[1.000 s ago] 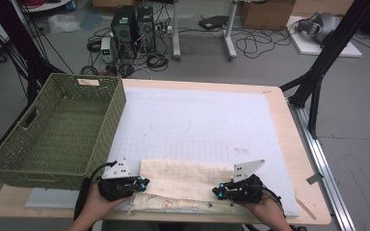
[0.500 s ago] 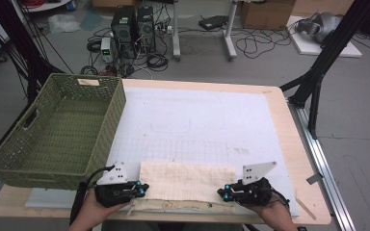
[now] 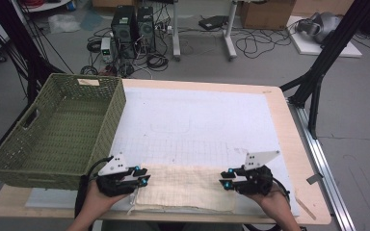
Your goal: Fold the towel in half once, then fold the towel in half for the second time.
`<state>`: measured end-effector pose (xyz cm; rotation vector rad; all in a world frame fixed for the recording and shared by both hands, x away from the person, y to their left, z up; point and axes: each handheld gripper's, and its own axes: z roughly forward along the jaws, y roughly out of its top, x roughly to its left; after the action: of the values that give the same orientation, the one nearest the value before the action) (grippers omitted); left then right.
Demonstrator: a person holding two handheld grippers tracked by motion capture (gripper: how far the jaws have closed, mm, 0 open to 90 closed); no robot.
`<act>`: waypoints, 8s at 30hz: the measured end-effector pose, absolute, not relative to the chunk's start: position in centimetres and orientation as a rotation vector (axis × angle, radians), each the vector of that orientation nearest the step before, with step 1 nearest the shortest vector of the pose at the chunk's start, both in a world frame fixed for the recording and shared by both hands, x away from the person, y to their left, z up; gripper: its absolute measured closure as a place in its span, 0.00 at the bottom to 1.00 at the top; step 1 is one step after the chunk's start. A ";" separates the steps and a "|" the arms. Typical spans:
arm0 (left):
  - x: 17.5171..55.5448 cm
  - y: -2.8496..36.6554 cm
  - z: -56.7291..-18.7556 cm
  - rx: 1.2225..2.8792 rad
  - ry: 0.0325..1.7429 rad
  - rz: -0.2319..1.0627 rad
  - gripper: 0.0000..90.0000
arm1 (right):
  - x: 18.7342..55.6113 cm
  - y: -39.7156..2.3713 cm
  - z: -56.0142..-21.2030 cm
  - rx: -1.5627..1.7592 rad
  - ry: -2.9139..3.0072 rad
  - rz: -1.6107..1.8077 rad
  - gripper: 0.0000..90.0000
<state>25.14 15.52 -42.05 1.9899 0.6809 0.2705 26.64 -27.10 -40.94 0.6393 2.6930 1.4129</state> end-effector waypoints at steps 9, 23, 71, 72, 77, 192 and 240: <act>28.2 15.0 -43.8 1.996 0.894 0.358 0.62 | 30.3 -28.5 -42.5 0.893 2.630 1.312 0.64; 28.0 14.3 -44.8 2.037 0.886 0.353 0.96 | 29.9 -28.7 -44.2 0.833 2.735 1.244 0.95; 34.6 13.7 -41.8 1.864 0.946 0.446 0.70 | 35.9 -29.8 -41.4 1.045 2.438 1.398 0.40; 34.7 13.8 -41.6 1.856 0.945 0.454 0.69 | 36.0 -29.7 -41.1 1.047 2.434 1.406 0.39; 34.9 14.0 -41.8 1.868 0.962 0.438 0.68 | 36.2 -29.4 -41.0 1.042 2.458 1.367 0.37; 26.7 14.8 -43.7 1.927 0.763 0.443 0.96 | 28.7 -30.1 -42.6 0.778 2.616 1.311 0.94; 27.4 11.4 -43.9 2.074 0.669 0.304 0.94 | 29.1 -24.9 -42.5 0.682 2.679 1.325 0.93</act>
<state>27.40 11.39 -43.89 2.0739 0.6692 0.3044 29.08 -24.94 -42.48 0.6823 2.6789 1.3249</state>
